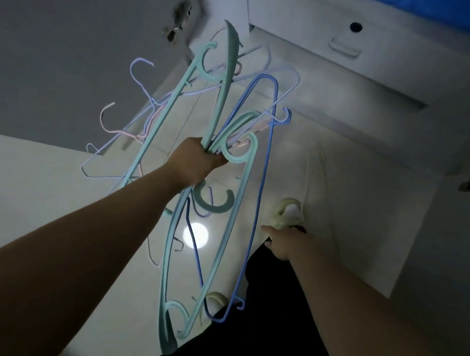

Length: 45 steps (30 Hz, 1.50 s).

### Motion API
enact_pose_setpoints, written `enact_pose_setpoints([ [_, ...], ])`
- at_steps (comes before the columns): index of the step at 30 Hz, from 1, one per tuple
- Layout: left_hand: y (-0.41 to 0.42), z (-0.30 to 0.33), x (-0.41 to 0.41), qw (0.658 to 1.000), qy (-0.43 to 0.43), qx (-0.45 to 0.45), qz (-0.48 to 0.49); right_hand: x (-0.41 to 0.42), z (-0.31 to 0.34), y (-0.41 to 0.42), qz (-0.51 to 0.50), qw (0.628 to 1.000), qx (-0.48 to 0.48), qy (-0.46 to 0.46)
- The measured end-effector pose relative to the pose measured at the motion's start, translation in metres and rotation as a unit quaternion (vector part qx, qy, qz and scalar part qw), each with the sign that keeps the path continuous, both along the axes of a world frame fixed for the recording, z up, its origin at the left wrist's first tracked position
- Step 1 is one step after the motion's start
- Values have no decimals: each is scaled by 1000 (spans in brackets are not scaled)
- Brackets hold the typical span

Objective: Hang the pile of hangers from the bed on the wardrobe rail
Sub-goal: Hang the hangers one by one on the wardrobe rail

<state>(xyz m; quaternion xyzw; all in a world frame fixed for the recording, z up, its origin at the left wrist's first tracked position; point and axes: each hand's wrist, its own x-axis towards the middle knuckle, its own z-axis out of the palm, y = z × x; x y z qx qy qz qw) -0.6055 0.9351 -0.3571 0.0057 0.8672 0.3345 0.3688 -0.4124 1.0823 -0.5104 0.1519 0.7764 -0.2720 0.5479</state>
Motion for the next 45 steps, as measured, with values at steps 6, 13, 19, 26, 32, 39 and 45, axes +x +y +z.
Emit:
enact_pose_setpoints([
  [6, -11, -10, -2, 1000, -12, -14, 7, 6, -16, -21, 215, 974, 62, -41],
  [13, -14, 34, 0, 999, -13, 12, 45, -12, 52, 20, -58, 935, 209, 281],
  [19, 0, 129, -3, 988, -24, 82, 129, -46, 176, 58, -264, 891, 122, 348],
  [26, 13, 274, 1, 981, -14, 162, 109, -94, 368, 58, -214, 838, 53, 499],
  [32, 11, 402, 7, 974, 33, 207, 84, -123, 539, 41, -10, 815, 22, 578],
  [39, -16, 521, 34, 924, -34, 370, 90, -126, 679, 1, -14, 736, -171, 655],
  [45, -30, 588, 51, 880, -16, 449, 154, -122, 764, -30, 38, 680, -124, 721],
])
